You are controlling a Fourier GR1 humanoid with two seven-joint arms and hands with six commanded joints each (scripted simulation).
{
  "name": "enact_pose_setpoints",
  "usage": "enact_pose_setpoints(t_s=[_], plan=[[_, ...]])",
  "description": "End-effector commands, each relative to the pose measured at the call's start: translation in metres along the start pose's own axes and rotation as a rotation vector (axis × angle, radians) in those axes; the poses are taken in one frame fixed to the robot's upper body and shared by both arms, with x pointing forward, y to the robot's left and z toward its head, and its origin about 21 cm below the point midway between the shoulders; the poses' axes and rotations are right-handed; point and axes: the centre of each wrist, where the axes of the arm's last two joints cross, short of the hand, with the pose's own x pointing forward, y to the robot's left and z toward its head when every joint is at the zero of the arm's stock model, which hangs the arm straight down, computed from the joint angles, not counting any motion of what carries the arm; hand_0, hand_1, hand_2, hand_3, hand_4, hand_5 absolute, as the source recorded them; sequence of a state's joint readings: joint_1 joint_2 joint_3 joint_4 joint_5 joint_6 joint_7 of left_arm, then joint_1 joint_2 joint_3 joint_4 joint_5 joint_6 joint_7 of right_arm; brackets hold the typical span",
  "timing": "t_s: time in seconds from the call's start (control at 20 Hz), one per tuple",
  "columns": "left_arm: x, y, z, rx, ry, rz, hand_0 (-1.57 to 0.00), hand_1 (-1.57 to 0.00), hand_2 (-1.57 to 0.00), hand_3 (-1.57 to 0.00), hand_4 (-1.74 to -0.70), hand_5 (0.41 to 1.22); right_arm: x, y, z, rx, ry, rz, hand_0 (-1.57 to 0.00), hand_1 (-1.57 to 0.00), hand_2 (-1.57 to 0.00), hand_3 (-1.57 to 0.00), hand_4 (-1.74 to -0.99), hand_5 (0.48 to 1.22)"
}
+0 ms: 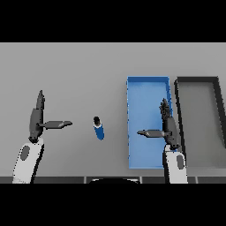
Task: Pick up the blue pipe and place it into the blue bin.
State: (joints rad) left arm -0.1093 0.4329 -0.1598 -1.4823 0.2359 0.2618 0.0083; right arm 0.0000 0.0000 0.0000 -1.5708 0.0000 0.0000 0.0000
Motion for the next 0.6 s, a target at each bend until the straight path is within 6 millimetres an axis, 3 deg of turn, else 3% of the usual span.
enact_pose_setpoints(t_s=[0.0, 0.25, 0.35, 0.55], plan=[[0.0, 0.0, -0.001, 0.001, -0.004, 0.001, 0.0, 0.0, 0.0, 0.0, -0.97, 0.594, 0.0, 0.0, -0.001, -0.001, 0.001, 0.0, 0.0, 0.0, 0.0, 0.0, -1.21, 0.594], [0.004, -0.004, -0.005, -0.001, -0.019, 0.002, 0.0, 0.0, 0.0, 0.0, -0.97, 0.594, 0.002, 0.0, -0.008, 0.004, 0.004, -0.003, 0.0, 0.0, 0.0, 0.0, -1.21, 0.594], [0.006, 0.019, -0.006, -0.237, -0.064, -0.121, 0.0, 0.0, 0.0, 0.0, -0.97, 0.595, 0.01, -0.014, -0.001, 0.096, -0.094, 0.231, 0.0, 0.0, 0.0, 0.0, -1.206, 0.592], [0.004, 0.03, -0.009, -0.377, -0.071, -0.183, 0.0, 0.0, 0.0, 0.0, -0.97, 0.597, 0.014, -0.015, 0.006, 0.148, -0.108, 0.35, 0.0, 0.0, 0.0, 0.0, -1.19, 0.586]])
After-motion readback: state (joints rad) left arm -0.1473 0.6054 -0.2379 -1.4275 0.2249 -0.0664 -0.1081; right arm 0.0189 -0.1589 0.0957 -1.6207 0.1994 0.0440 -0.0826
